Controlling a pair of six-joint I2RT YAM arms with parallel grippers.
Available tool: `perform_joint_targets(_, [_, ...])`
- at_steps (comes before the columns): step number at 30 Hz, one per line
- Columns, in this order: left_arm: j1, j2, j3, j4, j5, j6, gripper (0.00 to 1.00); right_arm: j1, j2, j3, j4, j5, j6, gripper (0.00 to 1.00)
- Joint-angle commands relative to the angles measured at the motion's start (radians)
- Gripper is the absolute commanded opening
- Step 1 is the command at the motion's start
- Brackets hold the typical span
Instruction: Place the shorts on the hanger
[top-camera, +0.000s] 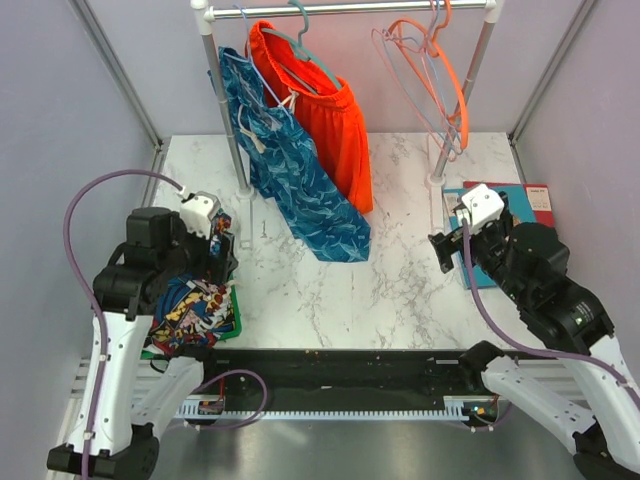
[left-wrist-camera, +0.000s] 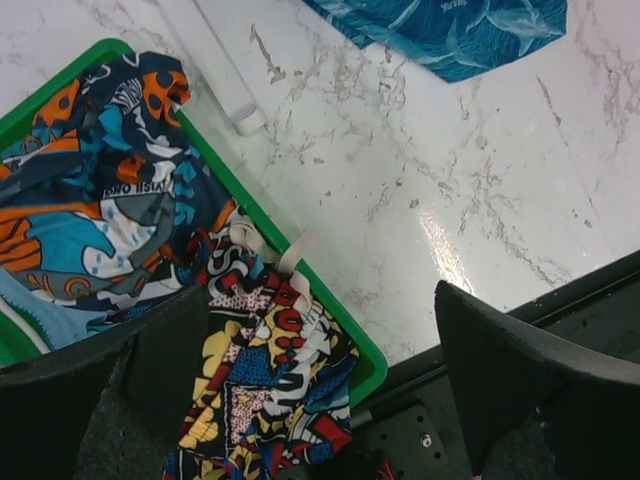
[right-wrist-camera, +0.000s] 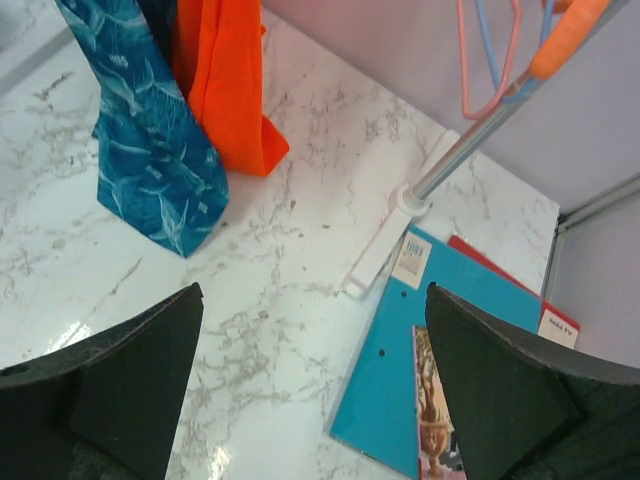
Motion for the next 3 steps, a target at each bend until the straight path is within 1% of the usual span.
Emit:
perform_joint_targets(1, [0.008, -0.004, 0.0, -0.022, -0.03, 0.015, 0.99, -0.008, -0.004, -0.004, -0.017, -0.04, -0.013, 0.98])
perform_joint_targets(3, [0.009, 0.006, 0.004, -0.025, -0.024, 0.016, 0.99, -0.009, 0.004, -0.001, -0.023, -0.05, -0.015, 0.98])
